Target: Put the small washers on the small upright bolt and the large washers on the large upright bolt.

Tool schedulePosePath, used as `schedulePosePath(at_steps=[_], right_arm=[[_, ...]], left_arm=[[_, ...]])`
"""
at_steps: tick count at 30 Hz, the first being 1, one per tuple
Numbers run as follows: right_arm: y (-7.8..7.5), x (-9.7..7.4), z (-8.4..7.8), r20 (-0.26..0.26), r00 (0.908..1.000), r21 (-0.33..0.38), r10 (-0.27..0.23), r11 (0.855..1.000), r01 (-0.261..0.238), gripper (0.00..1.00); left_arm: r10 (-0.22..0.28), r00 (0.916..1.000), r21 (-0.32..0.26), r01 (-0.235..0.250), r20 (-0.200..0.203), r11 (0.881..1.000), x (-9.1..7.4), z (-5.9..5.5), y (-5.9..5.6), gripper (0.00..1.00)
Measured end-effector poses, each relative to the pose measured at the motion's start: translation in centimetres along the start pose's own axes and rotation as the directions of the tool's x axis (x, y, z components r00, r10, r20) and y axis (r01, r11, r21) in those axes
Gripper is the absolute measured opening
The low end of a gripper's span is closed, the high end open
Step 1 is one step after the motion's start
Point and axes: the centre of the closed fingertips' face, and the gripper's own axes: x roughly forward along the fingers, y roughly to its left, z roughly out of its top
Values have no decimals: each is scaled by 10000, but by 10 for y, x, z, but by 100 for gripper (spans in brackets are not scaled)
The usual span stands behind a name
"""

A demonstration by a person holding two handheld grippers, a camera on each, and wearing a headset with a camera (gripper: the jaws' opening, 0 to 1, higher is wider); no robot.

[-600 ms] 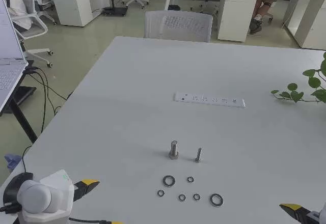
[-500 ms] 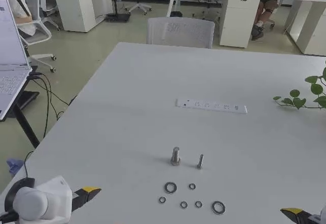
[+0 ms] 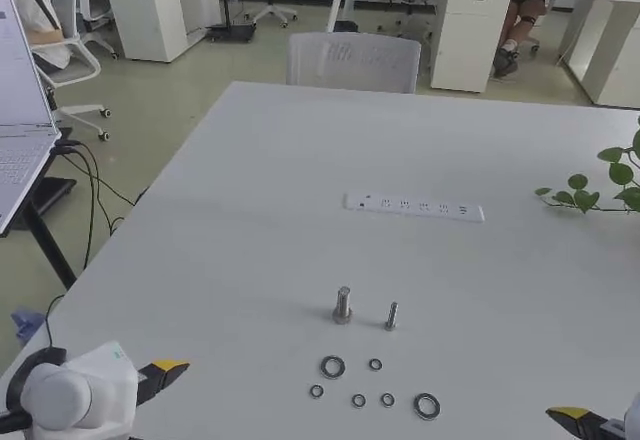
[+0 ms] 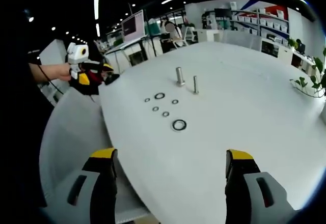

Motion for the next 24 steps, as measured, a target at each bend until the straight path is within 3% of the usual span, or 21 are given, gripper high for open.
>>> schedulePosePath(at_steps=[6, 18, 24], right_arm=[[2, 7, 11, -130, 9998, -153, 122, 9998, -124, 88], [0, 26, 19, -796, 9962, -844, 365, 9955, -432, 85], [-6, 37, 20, -1217, 9921, -1215, 311, 9915, -460, 81]], left_arm=[[26, 9992, 479, -8, -387, 9989, 4, -8, -3, 93], [111, 9977, 1111, -36, -667, 9938, 8, -6, 7, 92], [5, 9969, 794, 58, -791, 9968, 7, -10, 11, 89]])
